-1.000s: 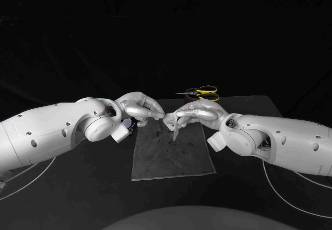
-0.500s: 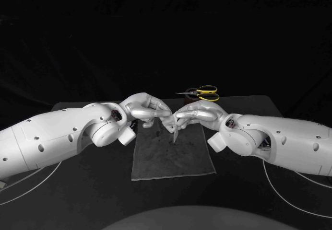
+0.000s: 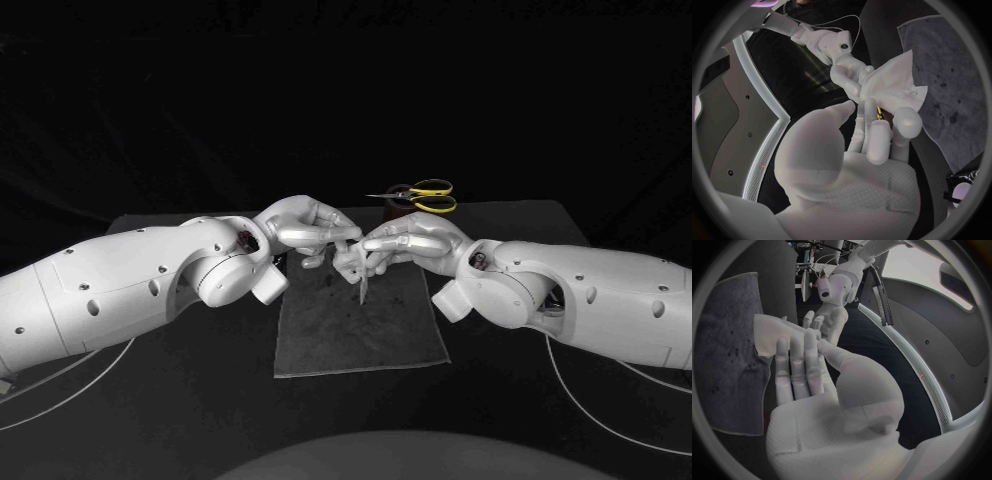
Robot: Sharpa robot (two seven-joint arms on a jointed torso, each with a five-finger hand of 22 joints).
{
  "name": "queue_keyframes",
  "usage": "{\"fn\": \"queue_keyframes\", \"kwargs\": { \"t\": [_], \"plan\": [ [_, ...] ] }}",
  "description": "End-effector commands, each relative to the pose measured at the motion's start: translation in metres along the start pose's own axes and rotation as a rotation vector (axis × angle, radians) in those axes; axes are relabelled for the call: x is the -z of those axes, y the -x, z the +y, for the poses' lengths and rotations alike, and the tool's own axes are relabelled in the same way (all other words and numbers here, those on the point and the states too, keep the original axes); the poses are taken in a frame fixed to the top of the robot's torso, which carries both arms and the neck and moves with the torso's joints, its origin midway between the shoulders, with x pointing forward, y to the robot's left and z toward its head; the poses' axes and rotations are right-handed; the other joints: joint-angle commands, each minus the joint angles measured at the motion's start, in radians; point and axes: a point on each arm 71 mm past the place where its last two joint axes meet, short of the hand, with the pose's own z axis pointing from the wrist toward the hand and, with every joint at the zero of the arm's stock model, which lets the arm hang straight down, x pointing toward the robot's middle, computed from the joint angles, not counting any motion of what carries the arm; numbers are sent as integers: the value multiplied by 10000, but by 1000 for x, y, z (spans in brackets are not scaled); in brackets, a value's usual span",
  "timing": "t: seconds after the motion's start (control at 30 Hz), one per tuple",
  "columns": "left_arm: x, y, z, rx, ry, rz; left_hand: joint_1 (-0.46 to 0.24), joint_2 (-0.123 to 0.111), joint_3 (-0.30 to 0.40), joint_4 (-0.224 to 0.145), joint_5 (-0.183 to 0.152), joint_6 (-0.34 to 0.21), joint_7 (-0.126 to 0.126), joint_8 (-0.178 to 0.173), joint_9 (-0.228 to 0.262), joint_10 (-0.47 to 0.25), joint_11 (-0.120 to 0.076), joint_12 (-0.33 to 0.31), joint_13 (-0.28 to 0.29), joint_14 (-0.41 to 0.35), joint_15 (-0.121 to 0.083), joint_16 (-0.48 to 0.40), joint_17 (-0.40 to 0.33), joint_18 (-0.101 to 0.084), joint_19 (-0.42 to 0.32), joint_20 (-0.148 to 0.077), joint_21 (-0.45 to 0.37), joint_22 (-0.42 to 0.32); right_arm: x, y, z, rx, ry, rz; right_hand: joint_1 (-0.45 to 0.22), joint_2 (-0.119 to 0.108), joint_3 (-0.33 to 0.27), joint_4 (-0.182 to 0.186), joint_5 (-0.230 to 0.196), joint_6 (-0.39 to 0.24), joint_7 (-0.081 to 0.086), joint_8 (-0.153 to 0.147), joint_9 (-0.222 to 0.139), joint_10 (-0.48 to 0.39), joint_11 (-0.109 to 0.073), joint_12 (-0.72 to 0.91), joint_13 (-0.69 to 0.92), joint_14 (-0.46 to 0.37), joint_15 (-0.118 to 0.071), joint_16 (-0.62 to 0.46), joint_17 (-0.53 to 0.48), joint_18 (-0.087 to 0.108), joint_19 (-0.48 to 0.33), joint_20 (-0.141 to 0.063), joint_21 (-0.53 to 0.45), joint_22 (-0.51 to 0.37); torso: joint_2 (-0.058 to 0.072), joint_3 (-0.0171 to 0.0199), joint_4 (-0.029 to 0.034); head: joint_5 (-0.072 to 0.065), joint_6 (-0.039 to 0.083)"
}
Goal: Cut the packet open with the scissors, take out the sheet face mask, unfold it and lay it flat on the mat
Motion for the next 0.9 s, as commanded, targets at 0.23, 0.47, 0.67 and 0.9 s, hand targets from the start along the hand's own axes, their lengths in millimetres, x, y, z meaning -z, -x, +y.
{"fn": "queue_keyframes", "kwargs": {
  "t": [0.23, 0.47, 0.67, 0.9],
  "plan": [
    [0, -5, 3, 63, 384, 558, 136, -55, -433, 329, 26, 403, -112, -43, 50, 145, -74, -34, 91, 86, -76, -57, 78, -149, 150, -53, -38, 74, 0, -3, 2, -138, 130, 406, 209, 95, 242, 262, 45, -290, 133, -316, -79, -219, 96, 178, 178, -232, 44, 197, 144, 90, -226, 1, 230, 212, -1, -7, 2, -12, -24],
    [1, -4, 4, -33, 441, 508, 596, -151, -682, 287, 28, 628, -213, -9, 124, 209, -171, 56, 223, 131, -164, -70, 178, -161, 207, -125, -21, 120, 0, -4, 2, -260, 118, 575, 325, 96, 406, 349, 44, -537, 272, -696, -182, -427, 196, 358, 395, -385, 106, 342, 256, 67, -466, 28, 477, 492, -2, -1, 9, -11, -41],
    [2, 0, 5, -21, 408, 266, 712, -236, -839, 316, 27, 579, -186, -62, 134, 125, -160, 92, 296, 141, -168, -79, 205, -165, 216, -148, -24, 121, 1, -3, 1, -353, 60, 655, 338, 86, 469, 408, 45, -594, 316, -855, -237, -534, 230, 458, 504, -447, 132, 409, 303, 66, -582, 47, 585, 618, -3, -3, 5, -18, -54],
    [4, 5, 6, 167, 334, 18, 792, -309, -1117, 501, 26, 1, 53, -449, 30, 9, 27, 149, 413, 195, -25, -70, 359, -185, 244, -75, -11, 155, 1, -2, 0, -466, -40, 686, 356, -37, 476, 373, 43, -648, 350, -989, -284, -597, 247, 563, 604, -464, 140, 475, 341, 70, -653, 58, 687, 727, 1, -4, 6, -30, -61]
  ]
}}
